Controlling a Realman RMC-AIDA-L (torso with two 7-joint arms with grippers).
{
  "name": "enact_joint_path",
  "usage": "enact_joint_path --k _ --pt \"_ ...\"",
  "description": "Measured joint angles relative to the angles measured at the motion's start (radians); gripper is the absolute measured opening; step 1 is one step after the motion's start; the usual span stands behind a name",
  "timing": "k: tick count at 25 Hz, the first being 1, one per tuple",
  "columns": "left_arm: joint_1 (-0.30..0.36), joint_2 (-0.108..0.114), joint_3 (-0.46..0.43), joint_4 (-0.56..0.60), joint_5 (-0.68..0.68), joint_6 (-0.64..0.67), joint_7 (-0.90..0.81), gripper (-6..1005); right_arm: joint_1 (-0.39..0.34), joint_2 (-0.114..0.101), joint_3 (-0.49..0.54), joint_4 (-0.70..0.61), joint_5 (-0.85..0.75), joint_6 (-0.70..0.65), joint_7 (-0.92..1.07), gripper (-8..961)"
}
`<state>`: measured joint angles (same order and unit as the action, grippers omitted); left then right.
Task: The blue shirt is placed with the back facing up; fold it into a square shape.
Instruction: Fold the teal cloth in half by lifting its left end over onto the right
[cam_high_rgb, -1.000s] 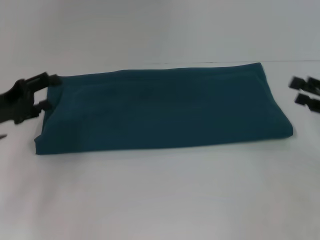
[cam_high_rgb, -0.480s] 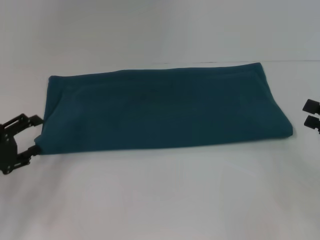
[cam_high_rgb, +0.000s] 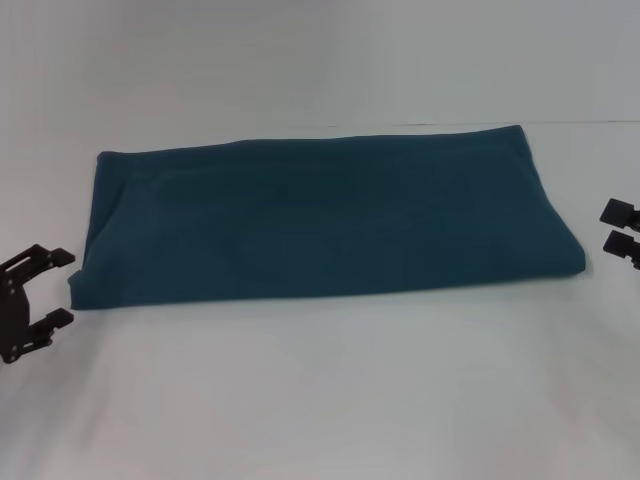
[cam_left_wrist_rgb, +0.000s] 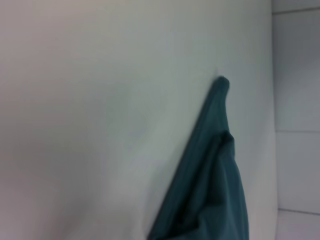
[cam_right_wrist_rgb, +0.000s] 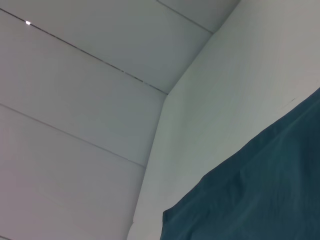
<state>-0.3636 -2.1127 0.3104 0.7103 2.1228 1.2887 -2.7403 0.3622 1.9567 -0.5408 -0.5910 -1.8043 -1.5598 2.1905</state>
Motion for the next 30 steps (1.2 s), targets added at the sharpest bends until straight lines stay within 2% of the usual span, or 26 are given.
enact_joint_path --k 14,30 --pt "-0.026 -0.001 0.007 -0.04 0.0 -0.105 -0.014 810 0.005 -0.005 0.006 0.011 0.0 0.008 -0.012 819" --pt "-0.031 -0.004 0.034 -0.045 0.003 -0.143 -0.009 789 0.004 -0.012 0.009 0.02 0.001 0.007 -0.01 819"
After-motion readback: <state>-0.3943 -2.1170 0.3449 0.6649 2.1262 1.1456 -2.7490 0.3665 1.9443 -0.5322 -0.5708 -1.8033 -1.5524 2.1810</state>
